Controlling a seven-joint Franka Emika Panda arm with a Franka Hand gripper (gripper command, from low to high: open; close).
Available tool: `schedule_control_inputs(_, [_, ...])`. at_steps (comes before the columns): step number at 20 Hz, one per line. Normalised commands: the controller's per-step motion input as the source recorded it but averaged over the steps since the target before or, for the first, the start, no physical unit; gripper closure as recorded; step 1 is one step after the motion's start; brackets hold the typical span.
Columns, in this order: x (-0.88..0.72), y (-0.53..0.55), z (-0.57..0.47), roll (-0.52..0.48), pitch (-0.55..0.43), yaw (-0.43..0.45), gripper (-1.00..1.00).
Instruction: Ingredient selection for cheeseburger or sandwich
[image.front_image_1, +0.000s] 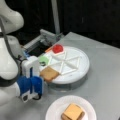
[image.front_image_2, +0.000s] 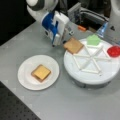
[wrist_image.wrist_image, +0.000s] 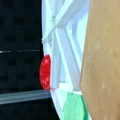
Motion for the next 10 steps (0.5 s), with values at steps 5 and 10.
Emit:
schedule_control_inputs(5, [0.12,0.00,-0.07,0.167,-0.019,-0.063,-1.00])
schedule_control_inputs(10, [0.13,-0.03,-0.07,0.140,-0.021,-0.065,1.00])
